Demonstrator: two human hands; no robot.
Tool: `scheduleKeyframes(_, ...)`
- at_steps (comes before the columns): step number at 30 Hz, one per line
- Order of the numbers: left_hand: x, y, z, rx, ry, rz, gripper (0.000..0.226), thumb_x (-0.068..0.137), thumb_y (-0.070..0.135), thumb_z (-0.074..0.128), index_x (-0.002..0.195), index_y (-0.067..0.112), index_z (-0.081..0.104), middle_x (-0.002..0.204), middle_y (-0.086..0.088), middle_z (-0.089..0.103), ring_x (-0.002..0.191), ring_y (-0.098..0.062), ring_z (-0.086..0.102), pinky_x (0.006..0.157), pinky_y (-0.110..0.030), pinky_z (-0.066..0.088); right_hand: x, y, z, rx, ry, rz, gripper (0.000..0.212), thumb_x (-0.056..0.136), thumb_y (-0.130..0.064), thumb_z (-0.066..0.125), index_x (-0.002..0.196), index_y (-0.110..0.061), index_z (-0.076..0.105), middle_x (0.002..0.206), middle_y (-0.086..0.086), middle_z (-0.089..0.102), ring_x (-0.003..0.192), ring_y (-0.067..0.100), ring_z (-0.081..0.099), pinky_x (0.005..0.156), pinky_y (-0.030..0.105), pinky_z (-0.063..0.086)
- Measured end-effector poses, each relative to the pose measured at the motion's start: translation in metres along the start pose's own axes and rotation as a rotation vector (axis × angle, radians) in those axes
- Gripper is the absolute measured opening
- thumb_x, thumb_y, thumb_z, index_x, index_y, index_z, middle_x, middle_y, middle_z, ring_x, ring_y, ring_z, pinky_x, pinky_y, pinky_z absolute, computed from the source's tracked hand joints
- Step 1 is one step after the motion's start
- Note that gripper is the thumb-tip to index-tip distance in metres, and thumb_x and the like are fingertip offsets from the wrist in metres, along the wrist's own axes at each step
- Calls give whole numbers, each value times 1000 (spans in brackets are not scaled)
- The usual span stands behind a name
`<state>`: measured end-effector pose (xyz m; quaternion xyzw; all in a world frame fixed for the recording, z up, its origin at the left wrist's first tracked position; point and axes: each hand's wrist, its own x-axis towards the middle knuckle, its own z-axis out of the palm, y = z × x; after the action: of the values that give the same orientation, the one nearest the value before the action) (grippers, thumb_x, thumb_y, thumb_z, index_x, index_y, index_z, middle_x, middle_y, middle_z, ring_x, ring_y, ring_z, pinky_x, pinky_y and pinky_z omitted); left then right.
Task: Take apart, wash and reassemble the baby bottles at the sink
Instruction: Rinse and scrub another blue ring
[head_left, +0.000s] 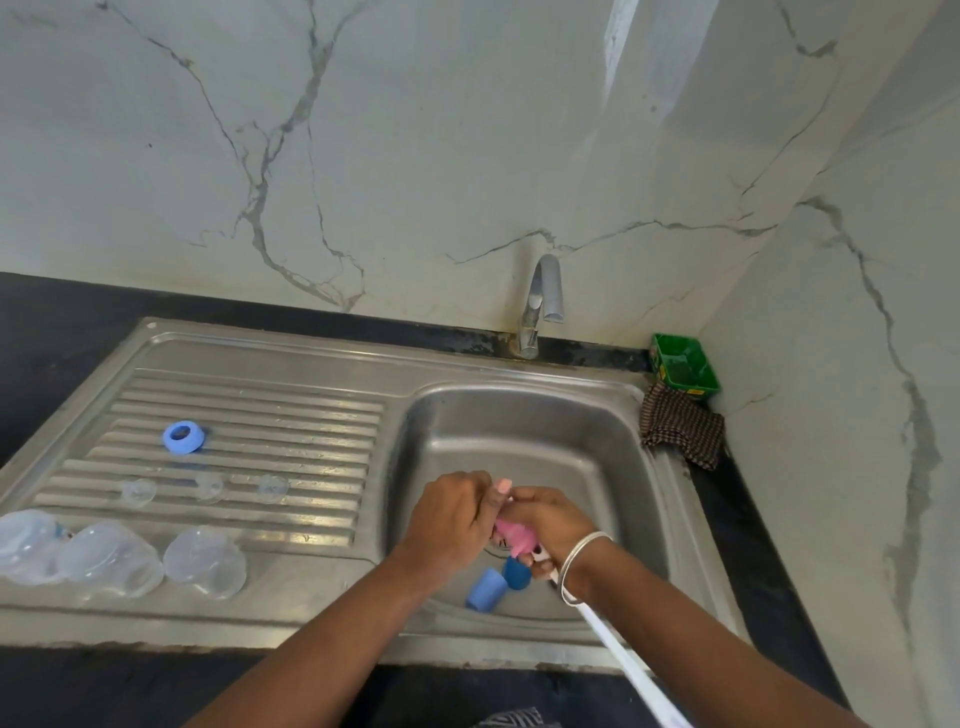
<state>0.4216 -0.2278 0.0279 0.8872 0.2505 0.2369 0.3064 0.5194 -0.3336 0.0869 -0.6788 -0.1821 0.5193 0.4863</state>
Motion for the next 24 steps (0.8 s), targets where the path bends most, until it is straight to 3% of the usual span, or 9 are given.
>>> scheduleKeyframes(3,2,1,1,-50,47,-1,75,94,74,3,65,24,51,60,1,61,59,-18,59,58,-35,48,0,-5,3,126,13,21,12,93,-9,58,92,-3,68,64,11,58,36,15,38,38,11,22)
scheduleKeyframes(5,3,1,-1,-132,69,-67,76,95,71,8,59,22,54,54,0,60,53,-16,58,54,-33,47,1,0,5,-17,-7,-160,14,93,-5,60,101,-1,71,68,8,65,46,12,52,39,18,37)
scheduleKeyframes(6,4,1,-1,-188,67,-123,81,94,70,9,57,16,57,51,-2,60,51,-17,58,54,-34,47,1,6,2,-174,-23,-294,15,92,-6,64,103,-7,73,76,4,70,58,10,60,51,22,47)
scheduleKeyframes(8,10,2,1,-323,10,-260,90,96,70,7,56,10,60,48,-3,57,48,-16,56,56,-35,46,6,16,-14,-587,-25,-532,22,89,-19,67,106,-31,74,87,-7,71,78,7,65,72,26,52)
scheduleKeyframes(11,15,3,8,-603,-279,-544,89,92,73,7,63,4,55,50,-5,54,39,-12,45,47,-27,39,16,18,-44,-1239,50,-796,33,87,-37,50,116,-49,62,90,-13,64,81,10,62,64,30,51)
scheduleKeyframes(13,16,5,11,-640,-449,-647,89,94,72,5,76,1,57,53,-10,53,35,-11,38,40,-21,32,18,19,-55,-1385,88,-905,33,88,-37,46,115,-48,62,88,-13,62,75,14,60,55,31,51)
scheduleKeyframes(16,24,12,13,-556,-392,-602,87,97,67,10,81,-3,59,55,-9,59,36,-13,45,41,-22,35,19,26,-57,-1368,179,-891,32,90,-42,46,118,-47,60,83,-12,60,71,16,61,50,31,50)
scheduleKeyframes(20,35,19,19,-427,-195,-508,71,103,57,24,64,13,63,67,-12,68,62,-25,66,61,-31,47,26,21,-63,-944,239,-548,34,88,-46,54,121,-44,63,97,-12,70,91,10,65,78,30,52)
scheduleKeyframes(24,44,28,29,-447,-151,-589,65,103,56,31,62,13,58,60,-5,63,50,-15,61,53,-26,46,33,9,-87,-617,335,-390,27,90,-38,66,117,-34,68,100,-12,72,91,6,65,80,11,45)
